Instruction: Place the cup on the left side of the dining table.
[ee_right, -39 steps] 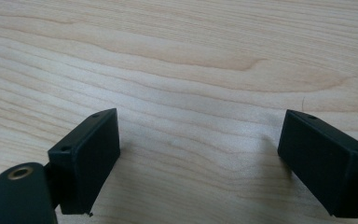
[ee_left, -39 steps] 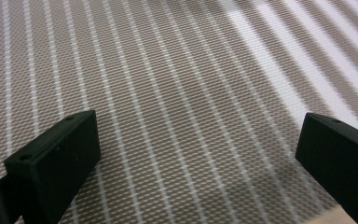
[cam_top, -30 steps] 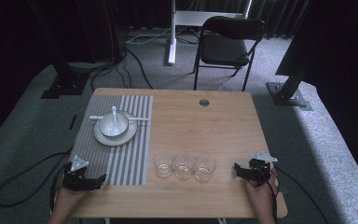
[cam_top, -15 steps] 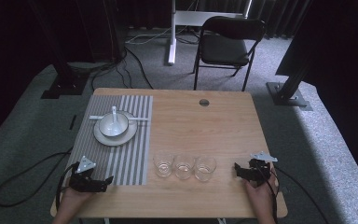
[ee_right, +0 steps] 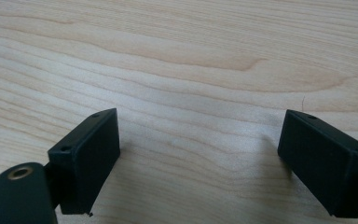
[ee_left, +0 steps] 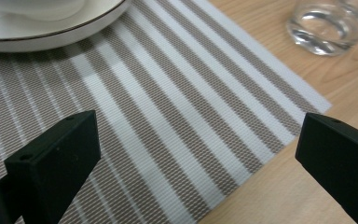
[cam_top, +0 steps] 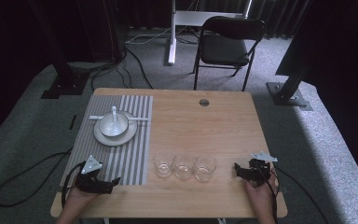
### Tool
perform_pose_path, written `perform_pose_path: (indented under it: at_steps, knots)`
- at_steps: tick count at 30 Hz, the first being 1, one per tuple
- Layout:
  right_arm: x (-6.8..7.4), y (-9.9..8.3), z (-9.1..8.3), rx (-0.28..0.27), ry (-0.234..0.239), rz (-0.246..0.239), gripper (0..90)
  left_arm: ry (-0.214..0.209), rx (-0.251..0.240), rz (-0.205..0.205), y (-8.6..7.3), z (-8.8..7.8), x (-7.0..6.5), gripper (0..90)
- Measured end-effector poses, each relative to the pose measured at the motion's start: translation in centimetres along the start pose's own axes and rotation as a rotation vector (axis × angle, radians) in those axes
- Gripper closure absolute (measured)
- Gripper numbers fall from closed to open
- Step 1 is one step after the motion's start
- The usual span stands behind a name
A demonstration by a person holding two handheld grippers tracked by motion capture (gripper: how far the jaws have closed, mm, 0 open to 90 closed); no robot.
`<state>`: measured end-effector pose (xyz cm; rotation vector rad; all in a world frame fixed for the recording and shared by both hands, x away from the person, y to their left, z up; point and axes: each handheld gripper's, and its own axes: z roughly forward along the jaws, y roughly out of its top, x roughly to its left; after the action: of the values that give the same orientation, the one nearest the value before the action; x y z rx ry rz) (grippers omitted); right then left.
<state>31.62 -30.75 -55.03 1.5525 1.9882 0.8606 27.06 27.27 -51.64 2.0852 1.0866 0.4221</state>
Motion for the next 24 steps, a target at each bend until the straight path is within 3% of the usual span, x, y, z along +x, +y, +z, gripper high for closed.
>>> perform_pose_path:
  at_steps: [5,24]
  knots:
    - [0.0,0.0,0.0,0.0,0.0,0.0,12.3,-0.029,0.01,0.015,0.6,0.3,-0.4,0.4]
    - [0.0,0.0,0.0,0.0,0.0,0.001,12.3,-0.074,-0.003,0.072,2.6,1.3,-1.7,0.4]
